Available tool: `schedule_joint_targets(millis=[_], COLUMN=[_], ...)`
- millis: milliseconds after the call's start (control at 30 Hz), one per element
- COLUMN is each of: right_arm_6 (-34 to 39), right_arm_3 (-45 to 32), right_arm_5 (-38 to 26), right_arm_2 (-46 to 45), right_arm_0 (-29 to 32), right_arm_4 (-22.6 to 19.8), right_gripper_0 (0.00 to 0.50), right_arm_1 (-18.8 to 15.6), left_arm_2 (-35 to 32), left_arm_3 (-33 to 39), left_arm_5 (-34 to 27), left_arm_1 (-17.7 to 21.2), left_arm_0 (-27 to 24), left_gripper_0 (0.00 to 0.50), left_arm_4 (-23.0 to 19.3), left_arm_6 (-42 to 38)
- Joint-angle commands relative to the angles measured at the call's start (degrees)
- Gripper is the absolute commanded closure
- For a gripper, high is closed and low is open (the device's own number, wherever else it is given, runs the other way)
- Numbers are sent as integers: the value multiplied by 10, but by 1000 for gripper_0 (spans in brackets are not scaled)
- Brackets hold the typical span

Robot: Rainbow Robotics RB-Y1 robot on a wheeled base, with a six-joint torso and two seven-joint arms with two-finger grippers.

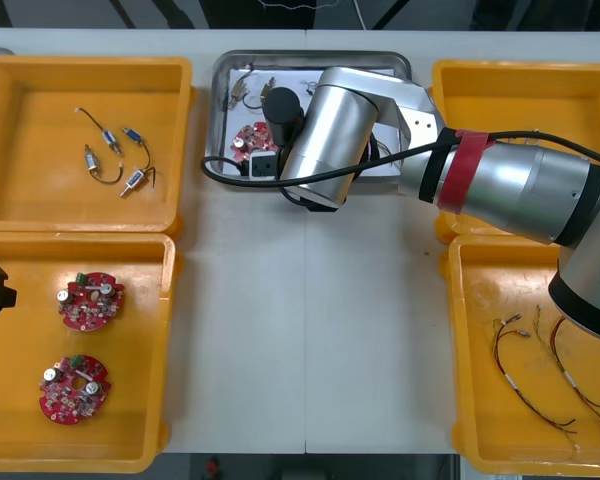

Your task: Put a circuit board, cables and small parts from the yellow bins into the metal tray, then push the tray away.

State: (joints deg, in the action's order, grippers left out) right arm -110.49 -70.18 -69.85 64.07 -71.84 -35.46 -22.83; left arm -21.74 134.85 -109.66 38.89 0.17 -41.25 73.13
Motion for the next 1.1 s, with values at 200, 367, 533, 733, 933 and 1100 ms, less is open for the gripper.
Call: schedule_joint_targets(millis=[200,367,533,733,933,1100], right_arm_6=[-10,-7,0,18,98,168], right_arm_3=[-18,-72,-153,-261,-364,-454], right_arm_5=[-34,-97,-185,-318,-401,-401], right_arm_2=[-69,-124,-181,-256,-347,-404], right_arm_0=[-23,10,63,120,188,248], right_arm_4=[-38,-21,0,8,8,10], right_gripper_0=[0,0,0,0,0,0], right_arm_1=[11,10,11,4,-6,-38], left_arm_2=[6,6,6,6,6,6], left_arm_3=[18,18,18,18,18,18], left_arm_5=[-3,-3,-3,-3,-3,-3], left_arm_1=[23,23,23,23,23,23], left_arm_0=[13,13,13,13,13,13], left_gripper_0=[0,0,0,0,0,0], left_arm_4=[-4,-4,-4,-4,-4,-4], left_arm_6=[55,55,55,55,55,55])
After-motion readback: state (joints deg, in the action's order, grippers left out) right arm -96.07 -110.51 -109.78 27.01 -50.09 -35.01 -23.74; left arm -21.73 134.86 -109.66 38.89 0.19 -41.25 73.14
